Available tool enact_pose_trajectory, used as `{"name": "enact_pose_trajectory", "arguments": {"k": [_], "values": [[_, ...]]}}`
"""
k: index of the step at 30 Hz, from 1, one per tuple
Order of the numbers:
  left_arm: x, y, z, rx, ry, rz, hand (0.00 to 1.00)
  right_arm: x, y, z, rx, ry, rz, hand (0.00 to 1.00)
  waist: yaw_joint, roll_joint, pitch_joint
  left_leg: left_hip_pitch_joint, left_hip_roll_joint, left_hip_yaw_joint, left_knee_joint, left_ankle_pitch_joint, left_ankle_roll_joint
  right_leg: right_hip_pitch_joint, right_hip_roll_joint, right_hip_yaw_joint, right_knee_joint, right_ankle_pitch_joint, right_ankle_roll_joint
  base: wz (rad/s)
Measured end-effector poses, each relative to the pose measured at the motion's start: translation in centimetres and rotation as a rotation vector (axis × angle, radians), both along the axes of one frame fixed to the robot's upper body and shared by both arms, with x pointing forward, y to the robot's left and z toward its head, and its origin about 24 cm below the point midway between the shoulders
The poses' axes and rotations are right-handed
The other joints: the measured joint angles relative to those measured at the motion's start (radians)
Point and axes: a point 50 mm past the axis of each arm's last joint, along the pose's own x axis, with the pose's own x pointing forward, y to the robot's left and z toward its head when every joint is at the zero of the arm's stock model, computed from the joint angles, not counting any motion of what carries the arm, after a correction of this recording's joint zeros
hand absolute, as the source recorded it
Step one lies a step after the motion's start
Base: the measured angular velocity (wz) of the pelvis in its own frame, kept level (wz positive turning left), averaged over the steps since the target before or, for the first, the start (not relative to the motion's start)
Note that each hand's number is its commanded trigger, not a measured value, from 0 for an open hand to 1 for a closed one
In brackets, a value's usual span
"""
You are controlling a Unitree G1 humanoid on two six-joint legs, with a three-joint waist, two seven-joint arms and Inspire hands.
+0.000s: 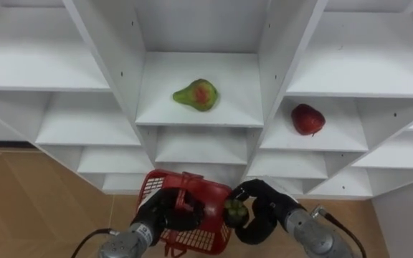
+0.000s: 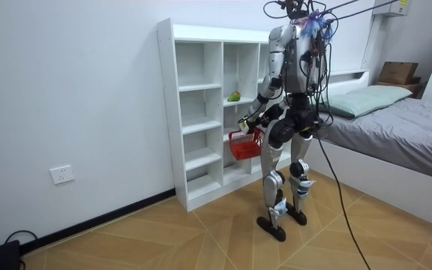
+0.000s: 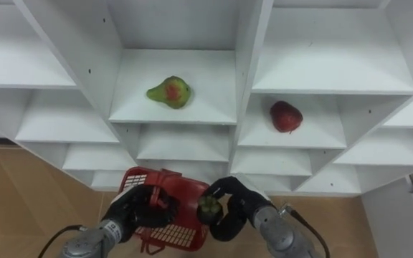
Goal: Collect fruits from the closet
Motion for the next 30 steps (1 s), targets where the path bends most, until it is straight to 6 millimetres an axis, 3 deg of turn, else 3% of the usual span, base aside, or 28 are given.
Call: {"name": "enact_pose_trajectory", "arguments": {"k": [7, 14, 30], "values": [[0.2, -0.4, 0.3, -0.009, -0.014, -0.012, 1.00, 0.0, 0.6, 0.1, 0.012, 0.000, 0.027, 1.00, 0.001, 0.004, 0.0006, -0.003, 0.000, 0.000, 0.001, 0.000, 0.000, -0.002, 0.000, -0.002, 0.001, 0.000, 0.000, 0.00], [0.1, -0.4, 0.2, -0.009, -0.010, -0.012, 1.00, -0.1, 1.4, 0.0, 0.026, 0.005, 0.042, 1.00, -0.001, 0.021, -0.0013, -0.017, -0.001, -0.001, 0.001, 0.000, 0.000, -0.019, -0.001, -0.008, 0.010, 0.000, 0.000, 0.00], [-0.3, -1.2, -0.1, -0.006, 0.003, -0.059, 1.00, -0.6, 1.7, -0.8, 0.009, 0.041, 0.053, 1.00, -0.005, 0.014, 0.0026, -0.017, -0.015, 0.003, 0.002, 0.007, 0.010, -0.033, -0.017, 0.001, 0.036, -0.009, 0.006, 0.00]]}}
